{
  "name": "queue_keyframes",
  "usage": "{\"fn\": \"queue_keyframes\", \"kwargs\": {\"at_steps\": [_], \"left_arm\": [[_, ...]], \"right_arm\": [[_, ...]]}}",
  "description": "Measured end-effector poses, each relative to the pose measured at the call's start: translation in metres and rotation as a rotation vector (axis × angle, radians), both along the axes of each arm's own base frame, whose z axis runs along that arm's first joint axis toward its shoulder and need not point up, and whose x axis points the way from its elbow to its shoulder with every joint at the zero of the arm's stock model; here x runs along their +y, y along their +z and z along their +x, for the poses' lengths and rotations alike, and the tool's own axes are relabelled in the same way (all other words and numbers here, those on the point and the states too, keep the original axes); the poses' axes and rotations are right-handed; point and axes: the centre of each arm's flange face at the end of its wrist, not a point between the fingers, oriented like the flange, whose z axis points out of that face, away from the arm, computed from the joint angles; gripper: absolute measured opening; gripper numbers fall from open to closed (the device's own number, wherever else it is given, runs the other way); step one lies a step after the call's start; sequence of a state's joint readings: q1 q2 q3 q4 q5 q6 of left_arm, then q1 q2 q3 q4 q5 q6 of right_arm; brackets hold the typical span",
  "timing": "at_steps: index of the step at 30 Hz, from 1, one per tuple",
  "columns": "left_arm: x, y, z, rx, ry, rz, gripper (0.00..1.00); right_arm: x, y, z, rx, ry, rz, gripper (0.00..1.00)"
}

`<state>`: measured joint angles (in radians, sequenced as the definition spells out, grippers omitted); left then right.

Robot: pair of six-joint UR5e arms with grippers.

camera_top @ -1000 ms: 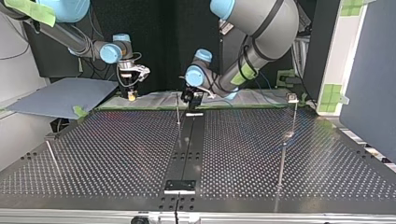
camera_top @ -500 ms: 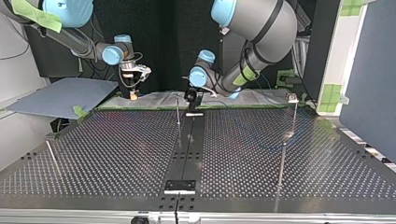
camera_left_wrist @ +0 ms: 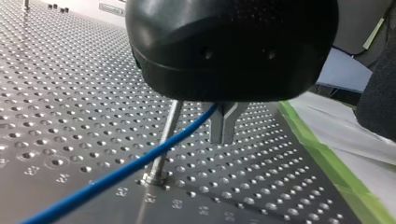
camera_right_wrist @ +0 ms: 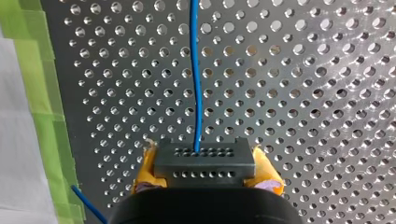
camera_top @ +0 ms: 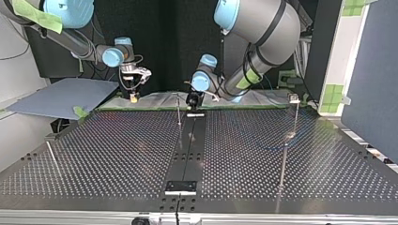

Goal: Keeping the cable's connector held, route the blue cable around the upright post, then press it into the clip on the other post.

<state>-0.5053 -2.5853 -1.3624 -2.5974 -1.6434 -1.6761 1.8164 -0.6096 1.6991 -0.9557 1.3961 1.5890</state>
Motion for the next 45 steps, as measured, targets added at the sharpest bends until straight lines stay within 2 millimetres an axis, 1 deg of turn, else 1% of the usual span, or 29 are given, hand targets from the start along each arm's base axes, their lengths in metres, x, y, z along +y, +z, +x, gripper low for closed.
{"fn": "queue_keyframes", "kwargs": {"at_steps": [4,14,19,25,32,41,42,43,44,45], "left_arm": [[0.001,0.004,0.006,-0.004,0.011,-0.005,0.0],[0.014,0.005,0.017,-0.005,0.063,0.001,0.0],[0.018,0.006,0.02,-0.009,0.074,0.004,0.0],[0.019,0.006,0.021,-0.015,0.071,0.004,0.0],[0.014,0.008,0.023,-0.04,0.065,-0.011,0.0],[0.01,0.015,0.027,-0.052,0.084,-0.022,0.0],[0.009,0.015,0.027,-0.05,0.084,-0.022,0.04],[0.009,0.016,0.027,-0.047,0.085,-0.02,0.04],[0.009,0.016,0.026,-0.044,0.084,-0.018,0.15],[0.009,0.015,0.026,-0.041,0.084,-0.015,0.2]], "right_arm": [[-0.004,0.002,0.001,0.0,-0.001,0.0,0.0],[-0.026,0.014,0.002,-0.005,-0.007,-0.019,0.0],[-0.031,0.016,0.0,-0.005,-0.011,-0.023,0.0],[-0.039,0.021,0.0,-0.011,-0.013,-0.037,0.0],[-0.048,0.027,0.002,-0.02,-0.006,-0.054,0.0],[-0.054,0.031,0.002,-0.023,-0.002,-0.058,0.0],[-0.054,0.031,0.002,-0.023,-0.002,-0.057,0.0],[-0.054,0.031,0.002,-0.023,-0.002,-0.056,0.0],[-0.054,0.031,0.002,-0.022,-0.002,-0.055,0.0],[-0.054,0.031,0.002,-0.021,-0.002,-0.054,0.0]]}}
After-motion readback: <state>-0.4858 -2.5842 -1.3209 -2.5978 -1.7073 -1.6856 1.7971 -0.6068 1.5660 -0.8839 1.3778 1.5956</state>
